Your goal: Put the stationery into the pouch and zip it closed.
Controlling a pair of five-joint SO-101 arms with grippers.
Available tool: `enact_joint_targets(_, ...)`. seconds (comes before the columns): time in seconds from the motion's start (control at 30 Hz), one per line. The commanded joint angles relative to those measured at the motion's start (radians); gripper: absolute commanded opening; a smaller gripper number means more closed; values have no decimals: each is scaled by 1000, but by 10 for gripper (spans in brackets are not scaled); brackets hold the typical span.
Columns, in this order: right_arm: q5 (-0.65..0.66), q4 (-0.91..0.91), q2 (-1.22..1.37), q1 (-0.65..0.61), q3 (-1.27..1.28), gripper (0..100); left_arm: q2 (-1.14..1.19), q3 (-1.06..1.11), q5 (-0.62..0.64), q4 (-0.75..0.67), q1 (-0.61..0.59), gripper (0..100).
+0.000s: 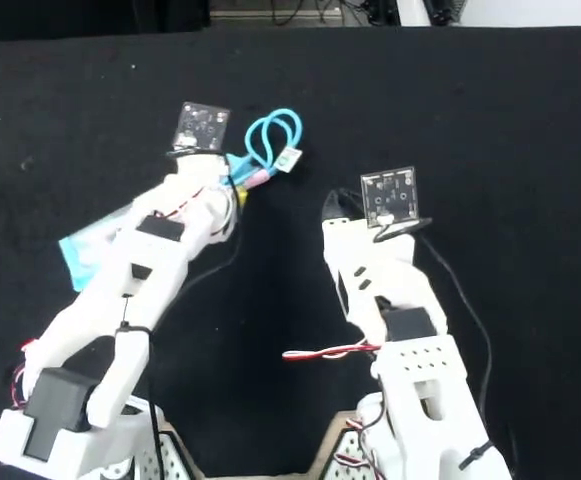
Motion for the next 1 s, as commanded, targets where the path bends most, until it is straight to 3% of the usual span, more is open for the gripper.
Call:
enact_joint_targets(0.0, -2, -28, 4, 15, -25, 18, 0, -105, 26, -5, 47, 174)
enact_joint_targets(0.47, 0, -28, 4, 15, -25, 18, 9, -371, 21, 328, 59, 173)
enact_joint_targets(0.77, 0, -28, 4, 15, -24, 18, 11, -372, 21, 339, 56, 181)
enact_joint_targets(0.97, 0, -28, 4, 15, -24, 18, 12, -374, 28, 336, 54, 281)
